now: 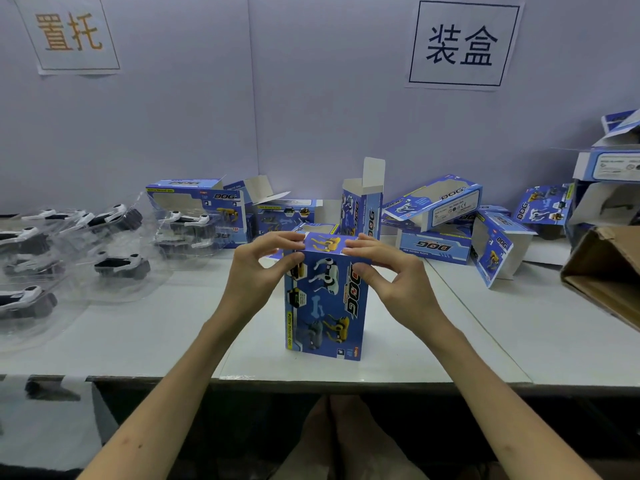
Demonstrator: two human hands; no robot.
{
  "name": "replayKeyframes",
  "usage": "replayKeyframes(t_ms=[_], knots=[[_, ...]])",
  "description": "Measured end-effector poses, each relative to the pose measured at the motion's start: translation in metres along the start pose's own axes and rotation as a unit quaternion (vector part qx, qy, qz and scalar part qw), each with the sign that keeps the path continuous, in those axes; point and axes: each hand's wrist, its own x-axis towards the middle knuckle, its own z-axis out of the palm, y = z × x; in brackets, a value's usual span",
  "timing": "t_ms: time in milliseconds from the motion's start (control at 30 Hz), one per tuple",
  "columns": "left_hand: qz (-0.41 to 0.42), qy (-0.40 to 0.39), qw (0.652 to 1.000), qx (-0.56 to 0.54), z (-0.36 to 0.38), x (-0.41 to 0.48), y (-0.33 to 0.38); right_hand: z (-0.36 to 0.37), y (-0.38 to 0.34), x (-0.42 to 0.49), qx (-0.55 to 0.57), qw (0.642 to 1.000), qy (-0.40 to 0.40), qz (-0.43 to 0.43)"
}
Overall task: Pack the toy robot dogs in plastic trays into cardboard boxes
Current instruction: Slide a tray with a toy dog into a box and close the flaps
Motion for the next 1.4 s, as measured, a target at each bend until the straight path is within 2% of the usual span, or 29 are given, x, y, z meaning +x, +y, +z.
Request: replayKeyframes(t_ms=[67,167,233,267,333,400,467,533,567,633,733,867,967,1033,1100,1167,1233,1267,1333,1400], knots=[[-0.035,-0.012,0.998,-0.054,0.0,0.0,-0.002,0.0,0.0,0.001,0.005,1.0,-0.002,0.002],[-0.142,-0.061,0.977,-0.145,0.002,0.0,-0.003,-0.002,0.0,0.0,0.034,0.999,0.006,0.01],[-0.206,-0.128,0.961,-0.132,0.001,0.002,-0.004,-0.008,0.0,0.001,0.078,0.996,-0.005,0.041],[-0.207,-0.168,0.958,-0.107,0.002,0.004,-0.004,-0.013,0.0,0.0,0.113,0.991,-0.008,0.066],[-0.161,-0.188,0.967,-0.063,0.002,0.001,-0.003,-0.021,-0.003,-0.003,0.248,0.959,0.018,0.133],[-0.08,-0.155,0.984,-0.039,0.007,-0.005,0.004,-0.034,-0.002,-0.009,0.386,0.891,0.072,0.227],[0.053,-0.125,0.99,0.029,0.017,-0.015,0.011,-0.048,0.002,-0.018,0.369,0.865,0.057,0.334],[0.182,-0.113,0.968,0.133,0.032,-0.024,0.015,-0.059,0.006,-0.031,0.334,0.844,-0.026,0.418],[0.226,-0.116,0.951,0.173,0.041,-0.028,0.016,-0.062,0.008,-0.038,0.34,0.829,-0.058,0.44],[0.269,-0.131,0.931,0.209,0.055,-0.034,0.015,-0.067,0.013,-0.05,0.341,0.827,-0.077,0.441],[0.262,-0.182,0.92,0.228,0.07,-0.042,-0.005,-0.072,0.021,-0.069,0.324,0.833,0.006,0.449],[0.113,-0.207,0.946,0.222,0.074,-0.053,-0.049,-0.097,0.034,-0.083,0.3,0.835,0.166,0.431],[-0.015,-0.193,0.961,0.196,0.072,-0.056,-0.064,-0.129,0.038,-0.074,0.305,0.831,0.323,0.336],[-0.041,-0.207,0.952,0.224,0.072,-0.056,-0.062,-0.15,0.042,-0.06,0.307,0.812,0.44,0.231],[-0.049,-0.241,0.939,0.238,0.074,-0.056,-0.057,-0.168,0.048,-0.043,0.247,0.828,0.477,0.163],[-0.051,-0.25,0.936,0.243,0.073,-0.057,-0.055,-0.171,0.062,-0.032,0.125,0.877,0.414,0.209],[-0.053,-0.248,0.935,0.249,0.072,-0.057,-0.056,-0.157,0.087,-0.035,0.007,0.916,0.278,0.289],[-0.051,-0.248,0.932,0.257,0.072,-0.057,-0.057,-0.146,0.099,-0.043,-0.033,0.919,0.212,0.33],[-0.04,-0.246,0.93,0.269,0.072,-0.057,-0.058,-0.119,0.116,-0.065,-0.125,0.901,0.109,0.401],[-0.031,-0.242,0.931,0.27,0.073,-0.057,-0.058,-0.104,0.121,-0.079,-0.272,0.876,0.011,0.398]])
